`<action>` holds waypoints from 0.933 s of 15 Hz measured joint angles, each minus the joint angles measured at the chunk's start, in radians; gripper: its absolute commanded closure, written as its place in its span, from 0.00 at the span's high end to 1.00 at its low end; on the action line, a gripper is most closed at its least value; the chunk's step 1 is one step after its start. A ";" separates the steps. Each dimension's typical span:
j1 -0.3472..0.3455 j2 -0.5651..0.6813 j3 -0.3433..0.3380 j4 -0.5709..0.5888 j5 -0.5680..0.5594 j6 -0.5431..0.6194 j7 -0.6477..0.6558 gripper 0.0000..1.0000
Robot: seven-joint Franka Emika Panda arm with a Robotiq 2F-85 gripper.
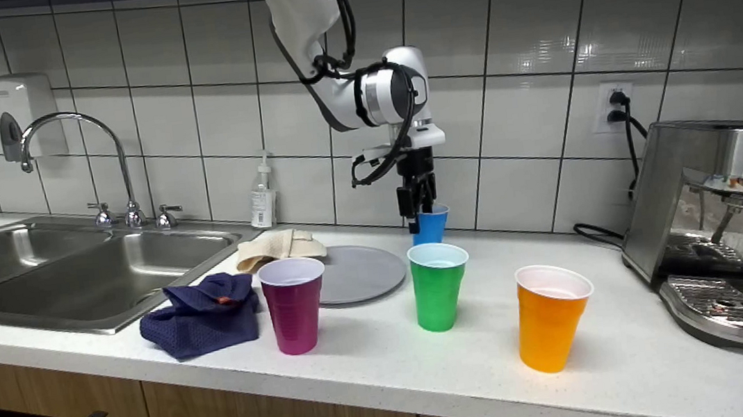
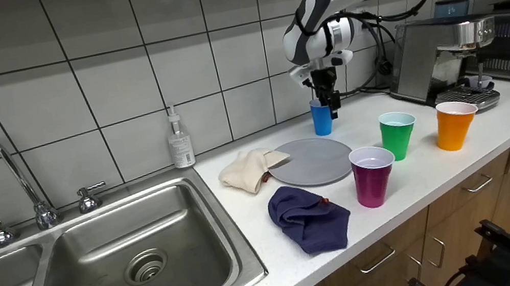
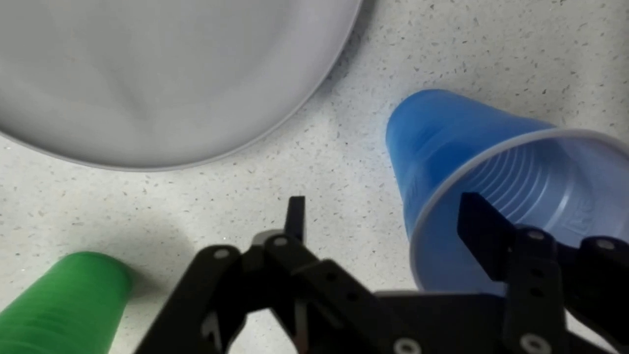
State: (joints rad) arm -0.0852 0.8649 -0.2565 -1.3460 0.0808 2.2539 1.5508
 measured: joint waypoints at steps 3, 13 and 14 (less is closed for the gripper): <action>-0.002 0.003 0.000 0.008 0.000 -0.001 0.003 0.27; -0.009 0.006 0.000 0.026 0.000 -0.002 0.020 0.01; -0.011 0.007 0.000 0.028 0.000 -0.002 0.022 0.01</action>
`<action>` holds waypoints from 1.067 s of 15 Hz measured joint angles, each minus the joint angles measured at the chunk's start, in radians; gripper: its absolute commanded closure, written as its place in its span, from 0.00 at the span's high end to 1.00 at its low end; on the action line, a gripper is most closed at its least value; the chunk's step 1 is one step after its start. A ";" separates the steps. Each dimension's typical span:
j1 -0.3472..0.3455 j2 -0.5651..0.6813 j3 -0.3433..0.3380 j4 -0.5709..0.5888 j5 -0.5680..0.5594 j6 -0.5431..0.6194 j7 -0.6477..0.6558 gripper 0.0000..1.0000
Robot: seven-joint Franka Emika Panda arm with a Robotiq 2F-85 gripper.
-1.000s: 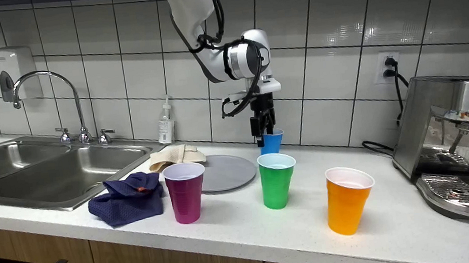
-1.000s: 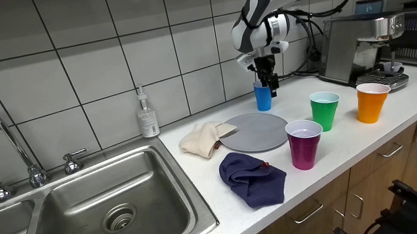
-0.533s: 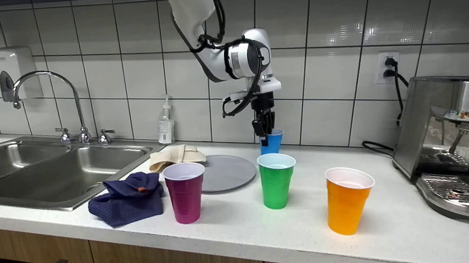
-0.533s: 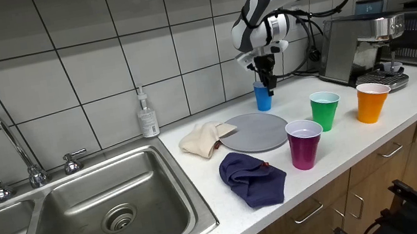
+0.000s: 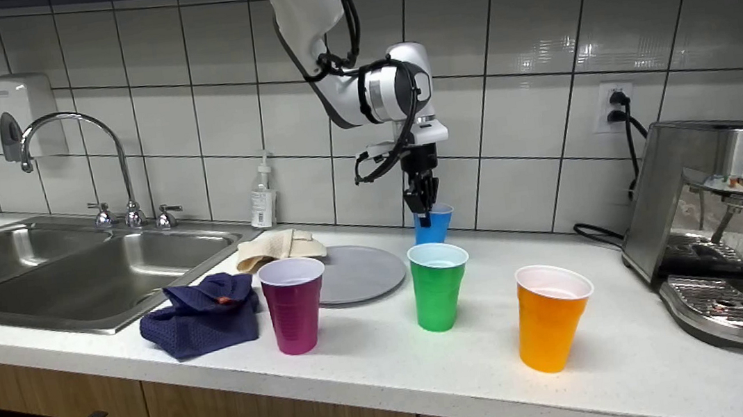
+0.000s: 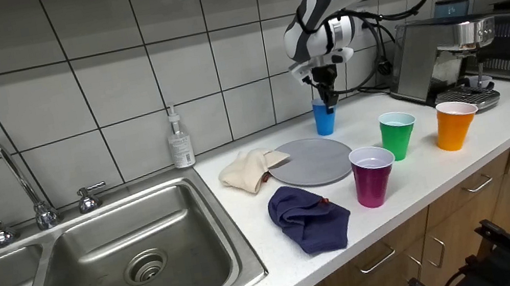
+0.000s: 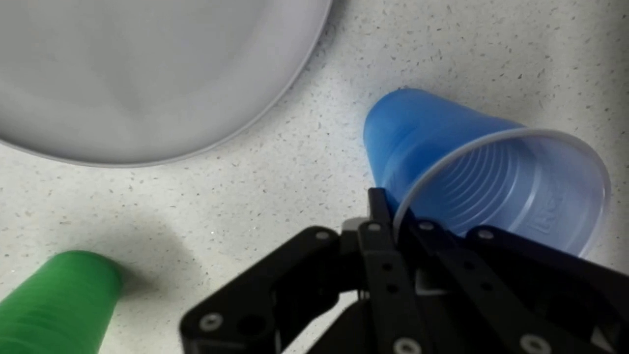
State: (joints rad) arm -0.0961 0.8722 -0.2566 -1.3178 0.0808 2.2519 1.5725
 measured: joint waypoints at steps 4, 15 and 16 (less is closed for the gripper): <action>-0.003 0.001 0.000 0.005 0.000 0.001 0.002 0.01; 0.015 -0.035 0.017 -0.001 0.000 0.010 0.002 0.01; 0.019 -0.041 0.020 -0.007 0.000 0.011 0.002 0.01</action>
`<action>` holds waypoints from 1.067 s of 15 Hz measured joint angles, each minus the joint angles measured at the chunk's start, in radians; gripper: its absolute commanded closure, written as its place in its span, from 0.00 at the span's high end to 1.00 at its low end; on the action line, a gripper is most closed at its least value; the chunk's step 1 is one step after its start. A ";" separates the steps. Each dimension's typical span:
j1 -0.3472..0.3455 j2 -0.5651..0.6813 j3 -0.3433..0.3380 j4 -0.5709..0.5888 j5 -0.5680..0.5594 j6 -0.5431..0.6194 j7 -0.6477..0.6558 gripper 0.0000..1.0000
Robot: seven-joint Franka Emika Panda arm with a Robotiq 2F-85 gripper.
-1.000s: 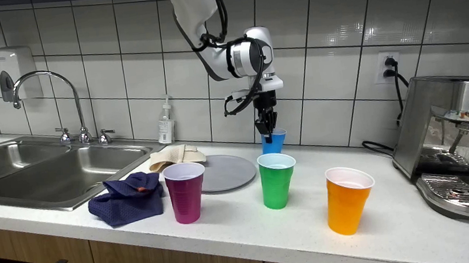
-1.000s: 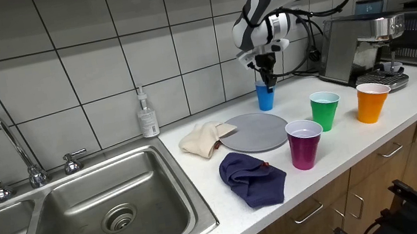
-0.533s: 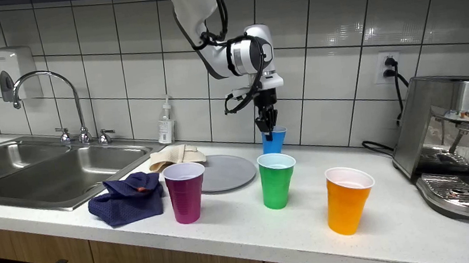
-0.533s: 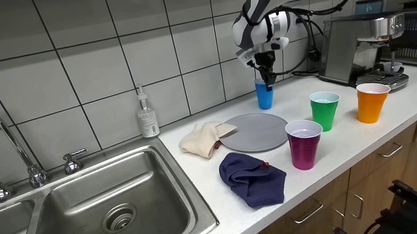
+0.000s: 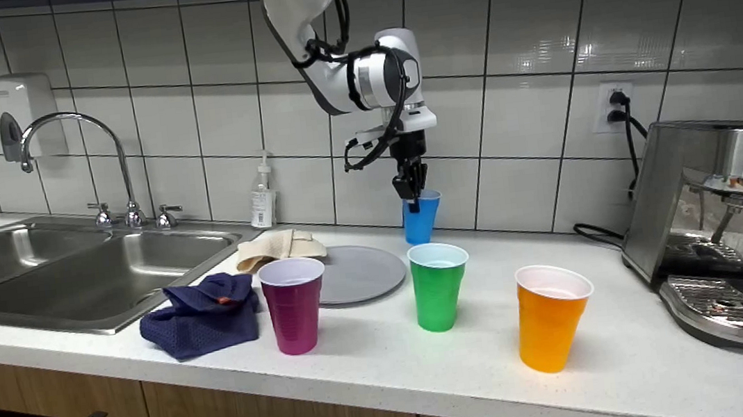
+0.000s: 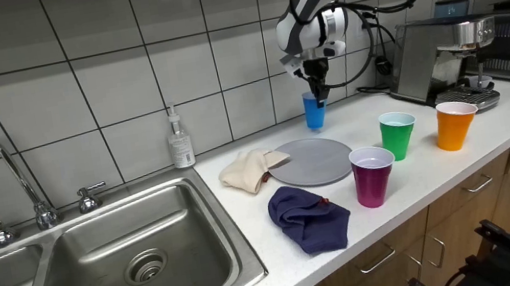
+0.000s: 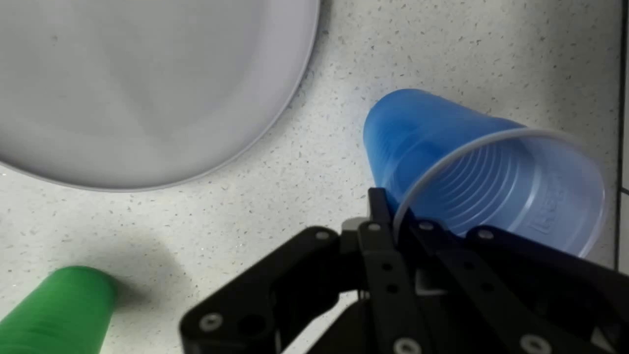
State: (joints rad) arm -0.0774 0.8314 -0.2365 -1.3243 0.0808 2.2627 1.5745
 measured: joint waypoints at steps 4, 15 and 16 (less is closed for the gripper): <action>0.022 -0.045 0.010 -0.059 0.000 0.022 -0.002 0.01; 0.100 -0.204 0.018 -0.322 -0.013 0.122 -0.025 0.01; 0.106 -0.217 0.018 -0.345 -0.015 0.132 -0.028 0.01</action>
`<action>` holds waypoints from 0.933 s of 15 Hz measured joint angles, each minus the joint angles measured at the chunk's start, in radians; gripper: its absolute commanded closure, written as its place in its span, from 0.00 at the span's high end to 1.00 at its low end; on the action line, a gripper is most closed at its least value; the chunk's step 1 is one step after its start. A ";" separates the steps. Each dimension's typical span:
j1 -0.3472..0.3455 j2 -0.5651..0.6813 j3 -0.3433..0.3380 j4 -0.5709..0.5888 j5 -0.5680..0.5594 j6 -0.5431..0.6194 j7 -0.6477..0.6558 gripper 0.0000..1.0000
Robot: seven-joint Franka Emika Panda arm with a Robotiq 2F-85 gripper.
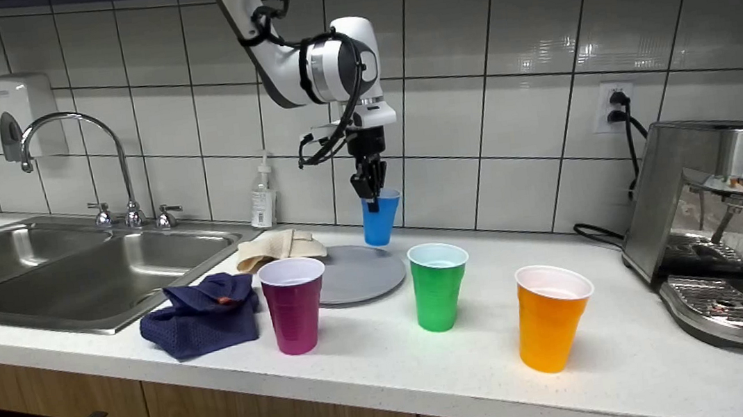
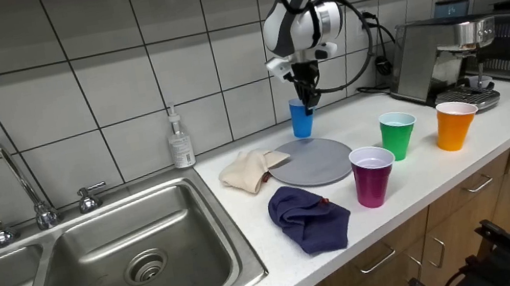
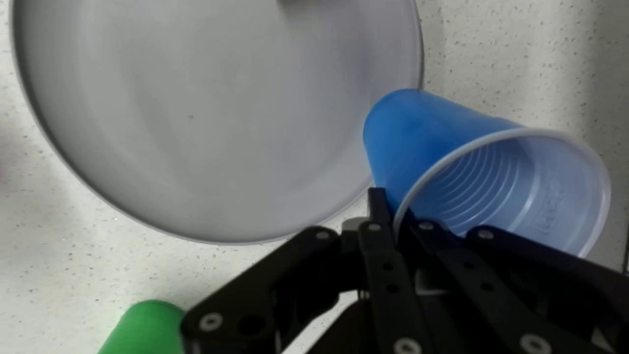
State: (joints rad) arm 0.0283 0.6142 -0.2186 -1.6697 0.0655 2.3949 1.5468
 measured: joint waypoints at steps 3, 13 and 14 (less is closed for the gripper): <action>0.016 -0.034 0.000 -0.061 -0.016 0.018 -0.001 0.01; 0.085 -0.047 0.000 -0.139 -0.068 0.069 0.003 0.01; 0.089 -0.047 0.000 -0.140 -0.068 0.072 0.003 0.01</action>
State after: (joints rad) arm 0.1176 0.5670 -0.2183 -1.8099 -0.0030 2.4666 1.5497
